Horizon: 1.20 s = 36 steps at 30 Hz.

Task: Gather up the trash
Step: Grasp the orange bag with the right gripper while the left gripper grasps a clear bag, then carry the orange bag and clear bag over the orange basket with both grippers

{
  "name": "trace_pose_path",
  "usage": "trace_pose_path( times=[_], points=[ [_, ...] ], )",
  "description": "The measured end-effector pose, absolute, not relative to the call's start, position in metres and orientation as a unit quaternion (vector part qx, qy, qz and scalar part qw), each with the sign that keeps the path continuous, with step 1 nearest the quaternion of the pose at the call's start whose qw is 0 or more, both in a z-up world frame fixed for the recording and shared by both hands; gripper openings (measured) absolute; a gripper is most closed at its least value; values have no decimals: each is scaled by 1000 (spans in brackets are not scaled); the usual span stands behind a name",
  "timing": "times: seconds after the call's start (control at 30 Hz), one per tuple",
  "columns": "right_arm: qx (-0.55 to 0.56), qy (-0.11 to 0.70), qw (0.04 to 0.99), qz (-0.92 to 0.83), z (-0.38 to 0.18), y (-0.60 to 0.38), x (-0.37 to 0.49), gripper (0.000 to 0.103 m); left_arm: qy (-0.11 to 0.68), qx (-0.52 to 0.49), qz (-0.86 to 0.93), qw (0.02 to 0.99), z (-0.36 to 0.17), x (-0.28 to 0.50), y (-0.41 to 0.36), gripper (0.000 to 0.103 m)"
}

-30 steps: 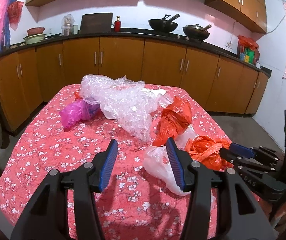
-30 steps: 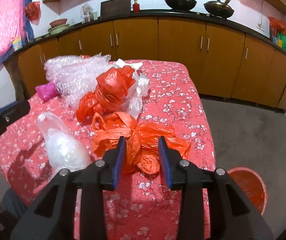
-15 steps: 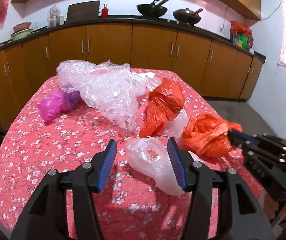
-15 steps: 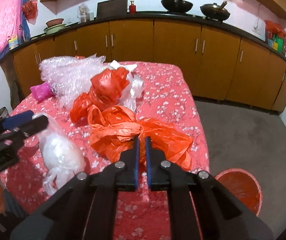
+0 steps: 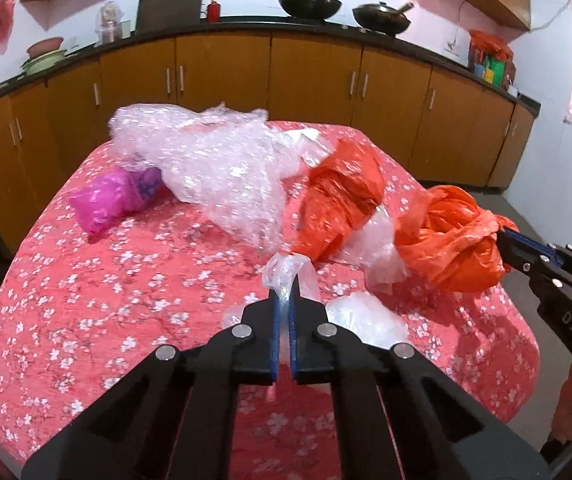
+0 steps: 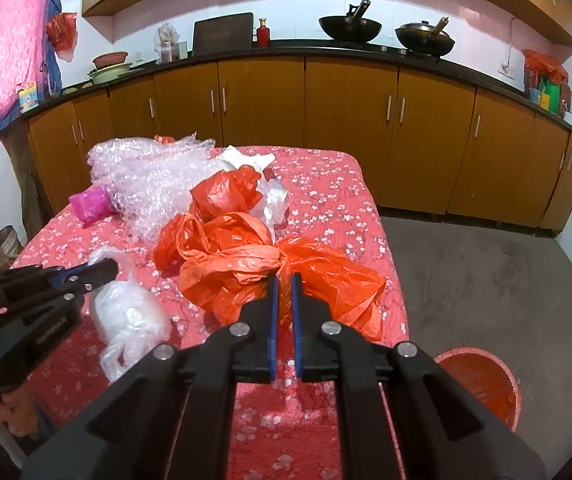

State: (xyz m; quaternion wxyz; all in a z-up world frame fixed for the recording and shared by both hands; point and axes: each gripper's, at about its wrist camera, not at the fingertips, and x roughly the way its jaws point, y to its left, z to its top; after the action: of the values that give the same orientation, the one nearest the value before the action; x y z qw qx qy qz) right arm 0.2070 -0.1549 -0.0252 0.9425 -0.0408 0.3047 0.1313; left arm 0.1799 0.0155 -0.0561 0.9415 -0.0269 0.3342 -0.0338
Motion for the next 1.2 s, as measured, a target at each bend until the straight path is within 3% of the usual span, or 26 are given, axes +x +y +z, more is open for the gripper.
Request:
trace_pose_path(
  times=[0.43, 1.2],
  points=[
    [-24, 290, 948, 128, -8, -154, 202, 7, 295, -43, 3, 954, -24, 173, 42, 3],
    [25, 249, 962, 111, 19, -184, 186, 7, 250, -40, -11, 967, 15, 172, 13, 3]
  ],
)
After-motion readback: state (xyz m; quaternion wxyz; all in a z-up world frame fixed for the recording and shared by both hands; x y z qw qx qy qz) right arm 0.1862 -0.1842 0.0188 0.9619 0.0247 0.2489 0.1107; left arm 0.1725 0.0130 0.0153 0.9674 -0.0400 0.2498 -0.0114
